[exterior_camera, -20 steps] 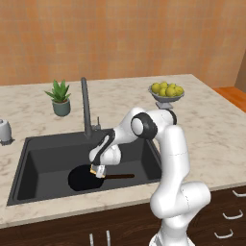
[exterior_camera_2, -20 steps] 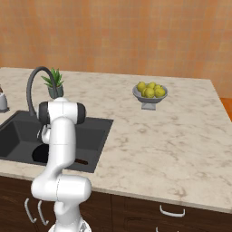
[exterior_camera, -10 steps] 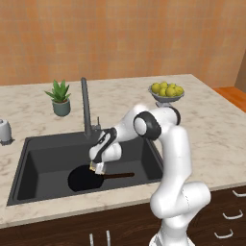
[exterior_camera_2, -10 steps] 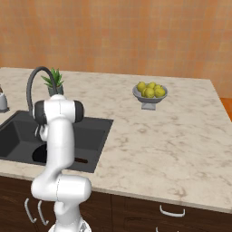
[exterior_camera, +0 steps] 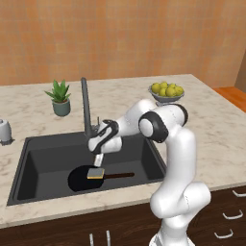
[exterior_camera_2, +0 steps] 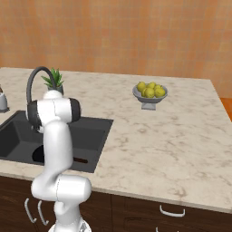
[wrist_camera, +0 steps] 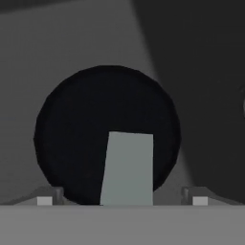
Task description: Pick the pan and sponge and place them into the sink. Then turn on the water.
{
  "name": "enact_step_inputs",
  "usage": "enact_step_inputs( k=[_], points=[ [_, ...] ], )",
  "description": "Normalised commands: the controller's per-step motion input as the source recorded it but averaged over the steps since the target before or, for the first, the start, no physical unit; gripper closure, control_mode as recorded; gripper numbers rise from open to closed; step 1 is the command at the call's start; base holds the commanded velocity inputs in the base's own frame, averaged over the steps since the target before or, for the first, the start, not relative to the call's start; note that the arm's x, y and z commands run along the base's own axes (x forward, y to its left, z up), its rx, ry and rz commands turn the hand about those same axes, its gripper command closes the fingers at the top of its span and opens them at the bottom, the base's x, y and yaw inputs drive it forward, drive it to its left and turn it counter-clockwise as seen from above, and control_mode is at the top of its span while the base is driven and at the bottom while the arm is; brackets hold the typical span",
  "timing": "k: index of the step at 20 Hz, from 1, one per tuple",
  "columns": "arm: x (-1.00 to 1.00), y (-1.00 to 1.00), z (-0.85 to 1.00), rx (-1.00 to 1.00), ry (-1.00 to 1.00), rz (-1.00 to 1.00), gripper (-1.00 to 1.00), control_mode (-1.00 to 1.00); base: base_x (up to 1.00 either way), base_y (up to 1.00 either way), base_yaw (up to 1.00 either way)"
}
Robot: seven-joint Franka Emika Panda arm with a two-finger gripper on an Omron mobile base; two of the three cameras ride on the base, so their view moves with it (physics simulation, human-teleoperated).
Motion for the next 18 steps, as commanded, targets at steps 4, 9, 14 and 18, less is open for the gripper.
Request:
enact_step_inputs(
  k=[4, 9, 14, 18],
  points=[
    [-0.17, -0.30, 0.48, 0.00, 0.02, -0.11, -1.00, -1.00, 0.00, 0.00, 0.00],
    [-0.20, -0.32, 0.66, 0.00, 0.07, -0.16, -1.00, -1.00, 0.00, 0.00, 0.00],
    [-0.30, -0.56, 0.61, 0.00, 0.03, -0.24, -1.00, -1.00, 0.00, 0.00, 0.00],
    [-0.26, -0.42, 0.67, 0.00, 0.02, -0.25, -1.00, -1.00, 0.00, 0.00, 0.00]
  ],
)
